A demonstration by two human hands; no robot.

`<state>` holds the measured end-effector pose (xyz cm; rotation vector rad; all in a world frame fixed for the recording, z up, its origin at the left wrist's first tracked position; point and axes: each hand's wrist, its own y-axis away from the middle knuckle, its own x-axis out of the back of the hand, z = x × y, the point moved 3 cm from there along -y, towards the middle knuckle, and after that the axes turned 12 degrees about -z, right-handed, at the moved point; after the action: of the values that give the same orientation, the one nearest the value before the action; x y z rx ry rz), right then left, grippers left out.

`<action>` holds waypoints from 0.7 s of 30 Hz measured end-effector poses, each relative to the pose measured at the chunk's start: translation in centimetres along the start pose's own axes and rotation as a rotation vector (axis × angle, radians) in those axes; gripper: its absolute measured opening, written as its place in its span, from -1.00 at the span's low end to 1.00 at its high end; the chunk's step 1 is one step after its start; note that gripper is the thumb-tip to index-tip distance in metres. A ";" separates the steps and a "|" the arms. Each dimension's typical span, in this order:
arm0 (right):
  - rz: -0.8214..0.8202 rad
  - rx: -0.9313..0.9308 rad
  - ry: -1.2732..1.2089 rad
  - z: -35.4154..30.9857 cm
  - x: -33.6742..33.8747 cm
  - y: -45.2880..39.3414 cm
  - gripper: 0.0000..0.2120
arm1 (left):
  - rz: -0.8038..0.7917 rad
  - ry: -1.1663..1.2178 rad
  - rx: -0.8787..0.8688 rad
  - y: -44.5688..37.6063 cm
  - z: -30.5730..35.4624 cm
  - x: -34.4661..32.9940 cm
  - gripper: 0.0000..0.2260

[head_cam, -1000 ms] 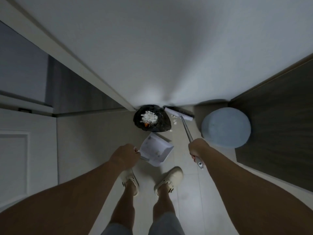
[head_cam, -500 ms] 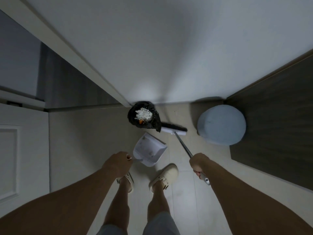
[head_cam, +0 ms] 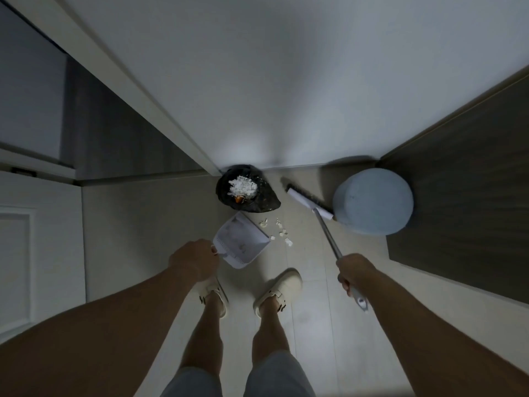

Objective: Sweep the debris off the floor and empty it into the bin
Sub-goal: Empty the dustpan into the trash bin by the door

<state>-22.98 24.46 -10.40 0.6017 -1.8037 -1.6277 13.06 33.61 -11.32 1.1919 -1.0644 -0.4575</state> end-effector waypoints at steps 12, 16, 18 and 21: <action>-0.140 -0.076 0.291 0.9 -10.6 -0.4 -0.80 | -0.001 -0.249 0.034 -0.1 -3.8 -0.2 -0.83; -0.101 -0.038 0.083 3.3 -12.8 1.9 -0.82 | 0.012 -0.285 -0.037 -0.7 -5.8 0.8 -0.80; -0.082 -0.051 -0.019 4.6 -14.0 3.0 -0.81 | 0.020 -0.323 -0.079 -1.0 -7.2 1.4 -0.80; -0.042 -0.089 -0.222 5.6 -16.6 4.8 -0.87 | 0.054 -0.412 -0.177 -1.8 -9.6 2.7 -0.82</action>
<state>-14.95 40.64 -8.38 0.4352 -1.8723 -1.8543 22.90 35.93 -11.70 0.9289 -1.3726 -0.7610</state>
